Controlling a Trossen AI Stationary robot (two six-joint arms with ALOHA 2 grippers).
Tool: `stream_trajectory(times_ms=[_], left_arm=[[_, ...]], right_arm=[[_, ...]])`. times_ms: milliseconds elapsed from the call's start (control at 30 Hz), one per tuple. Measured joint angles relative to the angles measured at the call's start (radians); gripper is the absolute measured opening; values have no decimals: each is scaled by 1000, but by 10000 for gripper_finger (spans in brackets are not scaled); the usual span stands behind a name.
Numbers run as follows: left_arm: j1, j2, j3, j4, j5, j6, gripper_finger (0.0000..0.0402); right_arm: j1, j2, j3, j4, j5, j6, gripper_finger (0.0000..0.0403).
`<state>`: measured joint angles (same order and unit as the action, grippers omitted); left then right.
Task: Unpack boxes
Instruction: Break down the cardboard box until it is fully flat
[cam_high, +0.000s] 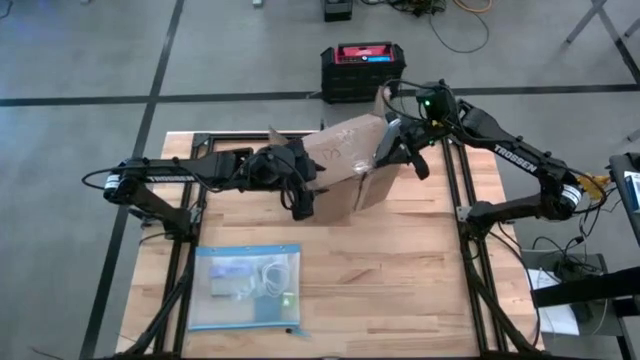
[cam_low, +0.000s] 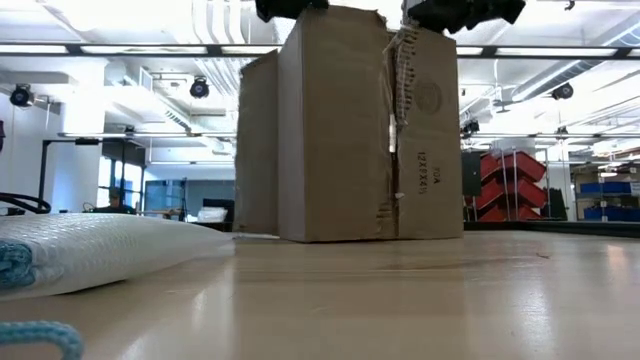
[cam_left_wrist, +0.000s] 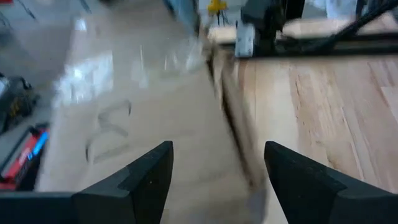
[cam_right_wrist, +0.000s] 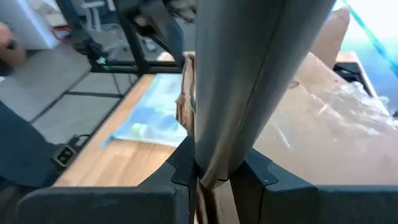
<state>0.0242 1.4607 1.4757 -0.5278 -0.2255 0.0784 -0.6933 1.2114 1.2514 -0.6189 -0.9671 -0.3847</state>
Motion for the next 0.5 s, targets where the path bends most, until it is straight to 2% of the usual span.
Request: stream_trajectory(times_ms=[233,500], left_arm=[[-15,15,1,100,0,93,228],[-4,104,1,143,5,90,229]], right_arm=[[2,0,-2,46,28,35,47],[2,0,-6,53,37,44,47]])
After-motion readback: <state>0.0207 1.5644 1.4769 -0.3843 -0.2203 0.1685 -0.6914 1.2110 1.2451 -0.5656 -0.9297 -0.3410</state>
